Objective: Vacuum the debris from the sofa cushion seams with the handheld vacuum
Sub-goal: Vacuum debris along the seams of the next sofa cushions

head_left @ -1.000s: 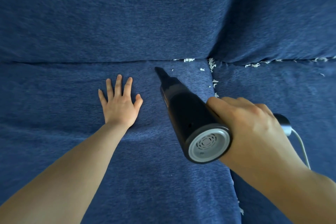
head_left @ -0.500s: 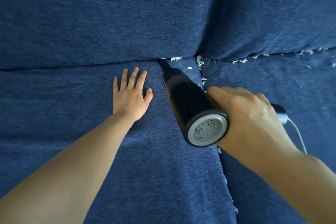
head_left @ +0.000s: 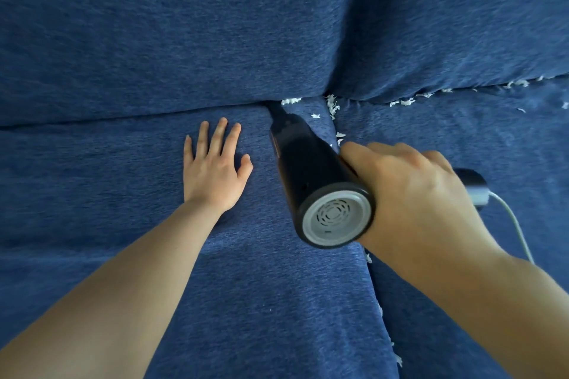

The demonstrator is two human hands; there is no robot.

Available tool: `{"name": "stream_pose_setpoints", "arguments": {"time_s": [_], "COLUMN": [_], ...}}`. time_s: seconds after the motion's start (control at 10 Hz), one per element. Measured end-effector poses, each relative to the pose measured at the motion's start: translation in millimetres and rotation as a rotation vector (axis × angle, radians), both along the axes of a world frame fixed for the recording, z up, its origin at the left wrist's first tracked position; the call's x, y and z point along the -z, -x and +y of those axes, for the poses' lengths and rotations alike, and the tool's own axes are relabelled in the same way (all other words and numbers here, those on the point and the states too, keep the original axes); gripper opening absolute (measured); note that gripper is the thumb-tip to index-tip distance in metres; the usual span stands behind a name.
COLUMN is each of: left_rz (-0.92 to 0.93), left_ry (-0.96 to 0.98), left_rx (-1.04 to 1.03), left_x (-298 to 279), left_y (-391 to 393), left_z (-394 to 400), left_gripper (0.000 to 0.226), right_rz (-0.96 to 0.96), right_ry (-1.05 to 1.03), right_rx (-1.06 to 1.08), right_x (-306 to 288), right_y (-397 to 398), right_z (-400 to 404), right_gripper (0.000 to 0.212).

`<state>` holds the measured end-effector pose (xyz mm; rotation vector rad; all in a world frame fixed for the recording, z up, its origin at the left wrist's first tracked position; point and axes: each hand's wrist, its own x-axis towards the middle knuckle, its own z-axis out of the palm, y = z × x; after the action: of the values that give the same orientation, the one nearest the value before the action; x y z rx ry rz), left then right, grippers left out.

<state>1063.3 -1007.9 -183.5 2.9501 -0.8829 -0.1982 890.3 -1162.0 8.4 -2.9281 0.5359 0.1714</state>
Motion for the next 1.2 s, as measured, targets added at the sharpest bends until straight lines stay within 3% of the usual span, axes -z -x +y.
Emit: {"name": "stream_pose_setpoints", "arguments": {"time_s": [0.5, 0.8, 1.2], "left_rz": [-0.02, -0.019, -0.027], "left_ry": [-0.003, 0.002, 0.008], "left_rx": [-0.009, -0.013, -0.017], "left_x": [3.5, 3.4, 3.7], "left_y": [0.1, 1.3, 2.2], "left_z": [-0.4, -1.6, -2.6], "left_gripper": [0.062, 0.061, 0.06], "right_rz": [-0.012, -0.065, -0.063], "right_ry": [-0.085, 0.072, 0.014], "right_rx": [0.056, 0.019, -0.029], "right_x": [-2.0, 5.6, 13.0], "right_y": [16.3, 28.6, 18.8], "right_z": [-18.9, -21.1, -36.0], "right_gripper": [0.033, 0.046, 0.038]}}
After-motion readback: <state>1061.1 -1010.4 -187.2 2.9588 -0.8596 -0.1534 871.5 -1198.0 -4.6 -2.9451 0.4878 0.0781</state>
